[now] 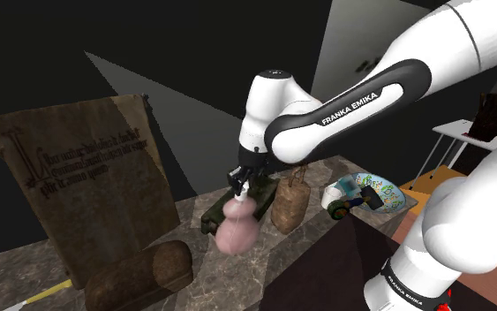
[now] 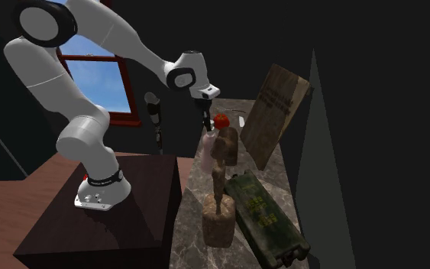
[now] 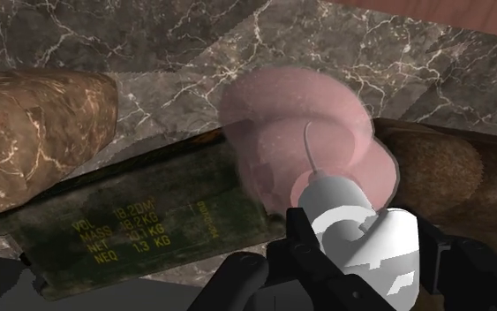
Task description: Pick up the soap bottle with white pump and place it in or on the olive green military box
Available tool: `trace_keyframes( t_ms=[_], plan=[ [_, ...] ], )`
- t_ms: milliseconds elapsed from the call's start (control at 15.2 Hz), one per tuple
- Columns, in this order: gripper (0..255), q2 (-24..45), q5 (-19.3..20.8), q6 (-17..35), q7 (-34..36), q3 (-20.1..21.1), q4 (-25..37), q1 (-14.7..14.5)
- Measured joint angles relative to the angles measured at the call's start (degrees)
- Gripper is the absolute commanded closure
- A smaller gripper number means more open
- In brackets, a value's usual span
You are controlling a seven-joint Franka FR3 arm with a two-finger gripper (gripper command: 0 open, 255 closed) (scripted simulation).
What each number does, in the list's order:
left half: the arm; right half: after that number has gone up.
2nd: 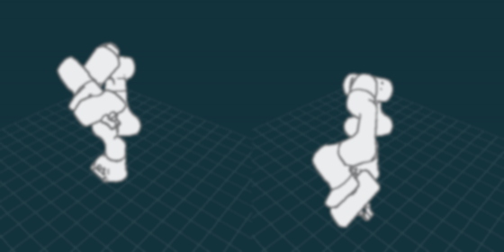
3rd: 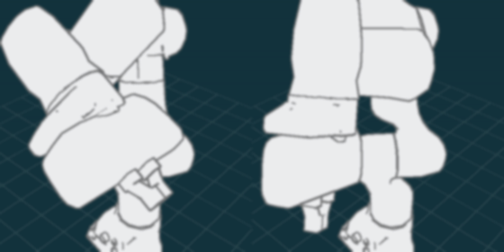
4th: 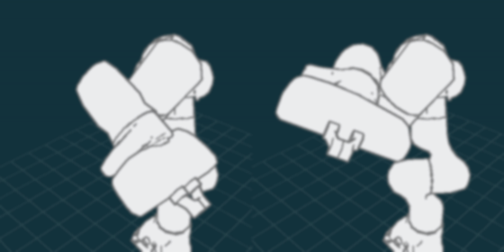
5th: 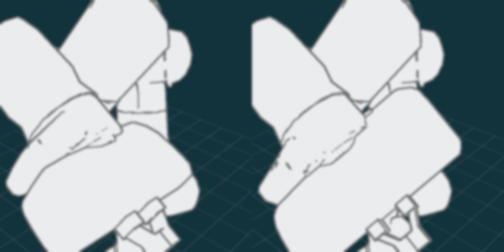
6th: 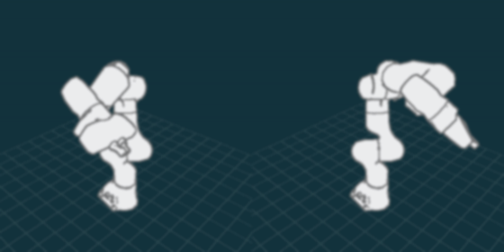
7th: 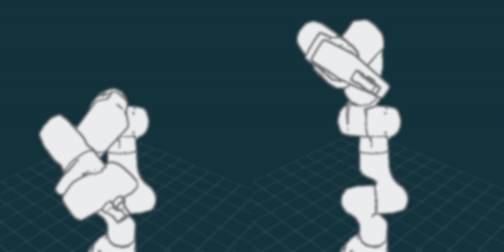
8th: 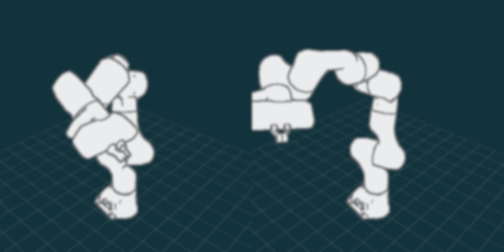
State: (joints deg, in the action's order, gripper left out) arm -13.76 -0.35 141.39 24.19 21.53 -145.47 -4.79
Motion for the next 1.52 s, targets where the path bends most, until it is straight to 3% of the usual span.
trace_keyframes(
  t_ms=[462,990,1518],
  plan=[
    [255,-3.1,-1.3,-5.5,-2.1,-1.3,2.5,-0.3],
    [255,0.4,0.0,-10.3,-11.6,-7.8,10.9,4.0],
    [255,7.8,0.9,-16.2,-20.0,-12.9,24.2,7.9]
  ],
)
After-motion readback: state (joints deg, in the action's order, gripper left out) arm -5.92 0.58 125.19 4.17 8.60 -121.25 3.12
